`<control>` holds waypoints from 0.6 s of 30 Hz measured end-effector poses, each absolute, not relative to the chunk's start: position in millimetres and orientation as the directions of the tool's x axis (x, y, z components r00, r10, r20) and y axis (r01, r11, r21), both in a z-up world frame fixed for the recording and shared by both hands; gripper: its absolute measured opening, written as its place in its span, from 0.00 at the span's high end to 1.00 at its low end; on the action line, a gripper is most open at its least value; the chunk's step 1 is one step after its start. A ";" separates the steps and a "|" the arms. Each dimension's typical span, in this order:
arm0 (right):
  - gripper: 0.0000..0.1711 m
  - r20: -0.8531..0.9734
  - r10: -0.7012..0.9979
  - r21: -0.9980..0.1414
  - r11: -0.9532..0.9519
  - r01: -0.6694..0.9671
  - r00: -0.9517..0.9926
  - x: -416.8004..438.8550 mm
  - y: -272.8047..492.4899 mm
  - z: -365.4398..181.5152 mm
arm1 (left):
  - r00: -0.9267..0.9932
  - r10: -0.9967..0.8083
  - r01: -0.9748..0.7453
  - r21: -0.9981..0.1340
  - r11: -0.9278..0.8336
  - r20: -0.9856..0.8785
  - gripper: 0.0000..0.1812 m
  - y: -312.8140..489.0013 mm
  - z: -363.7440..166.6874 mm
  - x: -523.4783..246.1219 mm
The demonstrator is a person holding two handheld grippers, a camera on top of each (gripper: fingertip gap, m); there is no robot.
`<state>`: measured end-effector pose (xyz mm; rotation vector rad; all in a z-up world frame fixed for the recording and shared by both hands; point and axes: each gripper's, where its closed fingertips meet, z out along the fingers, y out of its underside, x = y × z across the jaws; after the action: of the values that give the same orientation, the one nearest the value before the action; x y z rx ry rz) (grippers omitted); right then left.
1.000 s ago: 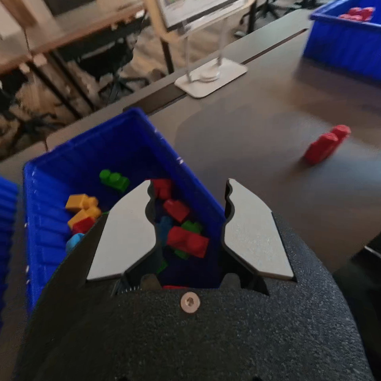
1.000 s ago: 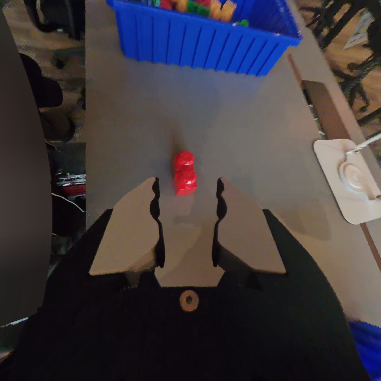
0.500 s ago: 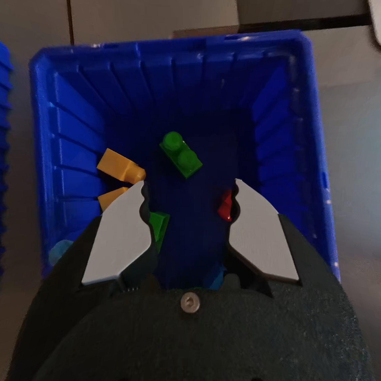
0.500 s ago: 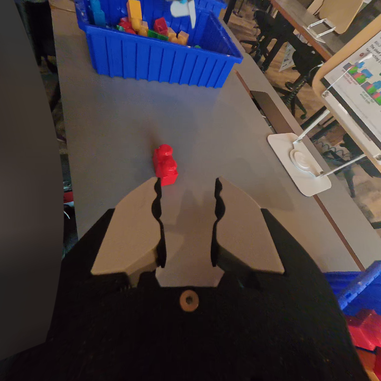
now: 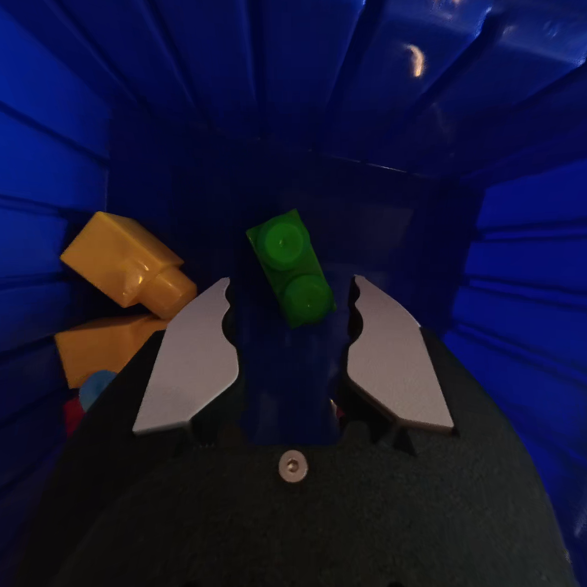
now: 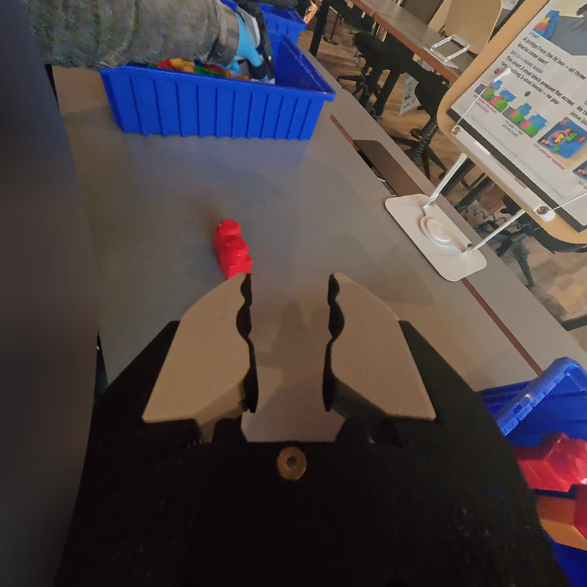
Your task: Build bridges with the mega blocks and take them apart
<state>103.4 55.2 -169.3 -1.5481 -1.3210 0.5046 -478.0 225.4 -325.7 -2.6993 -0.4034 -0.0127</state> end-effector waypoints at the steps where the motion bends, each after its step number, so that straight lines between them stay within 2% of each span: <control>1: 0.73 0.277 0.906 -0.866 0.091 0.491 0.321 104.3 56.2 -169.7 | 0.958 0.281 0.279 -0.387 -0.879 0.054 0.63 225.7 -329.3 -478.9; 3: 0.73 0.274 0.905 -0.866 0.085 0.493 0.326 105.3 57.3 -170.5 | 0.960 0.280 0.271 -0.374 -0.887 0.033 0.65 225.3 -335.9 -479.9; 6: 0.73 0.275 0.904 -0.863 0.082 0.498 0.327 105.2 57.9 -172.0 | 0.962 0.273 0.260 -0.388 -0.884 0.021 0.79 225.0 -337.2 -481.9; 12: 0.73 0.266 0.915 -0.856 0.080 0.510 0.303 97.5 56.6 -178.2 | 0.984 0.176 0.175 -0.427 -0.887 0.038 0.80 217.6 -314.0 -477.6; 18: 0.74 0.262 0.928 -0.849 0.090 0.521 0.266 85.2 52.8 -182.2 | 0.997 -0.073 -0.054 -0.524 -0.850 0.017 0.80 196.6 -263.8 -442.6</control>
<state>85.2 52.8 -182.2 -1.5647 -1.3861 0.5249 -442.6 196.6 -263.8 -2.5894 0.0891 -0.0488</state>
